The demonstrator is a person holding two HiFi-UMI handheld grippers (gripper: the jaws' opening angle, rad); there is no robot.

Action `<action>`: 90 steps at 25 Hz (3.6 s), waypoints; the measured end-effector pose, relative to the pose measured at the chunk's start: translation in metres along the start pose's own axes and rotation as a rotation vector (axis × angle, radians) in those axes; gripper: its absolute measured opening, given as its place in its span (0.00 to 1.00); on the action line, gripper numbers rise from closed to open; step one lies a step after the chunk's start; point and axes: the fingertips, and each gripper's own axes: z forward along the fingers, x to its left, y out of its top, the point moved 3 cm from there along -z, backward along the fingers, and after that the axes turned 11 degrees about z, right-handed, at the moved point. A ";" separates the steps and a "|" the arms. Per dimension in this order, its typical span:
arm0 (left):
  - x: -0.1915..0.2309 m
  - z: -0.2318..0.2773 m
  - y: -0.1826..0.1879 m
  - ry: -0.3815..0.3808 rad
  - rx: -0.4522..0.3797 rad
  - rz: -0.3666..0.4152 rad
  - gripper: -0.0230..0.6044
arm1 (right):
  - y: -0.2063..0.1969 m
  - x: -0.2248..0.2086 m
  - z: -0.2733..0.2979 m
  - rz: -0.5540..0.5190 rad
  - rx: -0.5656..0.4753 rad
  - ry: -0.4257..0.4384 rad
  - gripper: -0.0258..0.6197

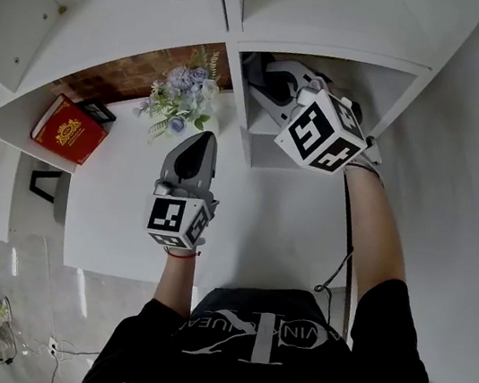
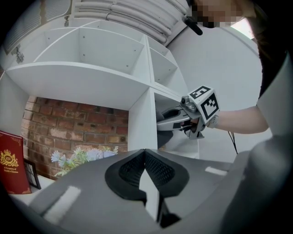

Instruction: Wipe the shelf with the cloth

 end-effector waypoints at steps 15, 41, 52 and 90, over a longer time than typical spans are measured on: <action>-0.007 0.009 -0.006 -0.013 0.013 0.000 0.06 | -0.058 0.036 0.003 0.335 0.035 0.040 0.13; -0.014 0.027 -0.002 -0.076 -0.035 -0.066 0.05 | -0.172 -0.035 -0.102 -0.174 0.917 -0.729 0.13; -0.012 0.025 -0.002 -0.076 -0.048 -0.077 0.06 | -0.123 -0.069 -0.127 -0.231 0.846 -0.768 0.13; -0.025 -0.029 0.025 0.008 -0.068 -0.035 0.06 | -0.118 -0.030 -0.168 -0.212 0.711 -0.761 0.13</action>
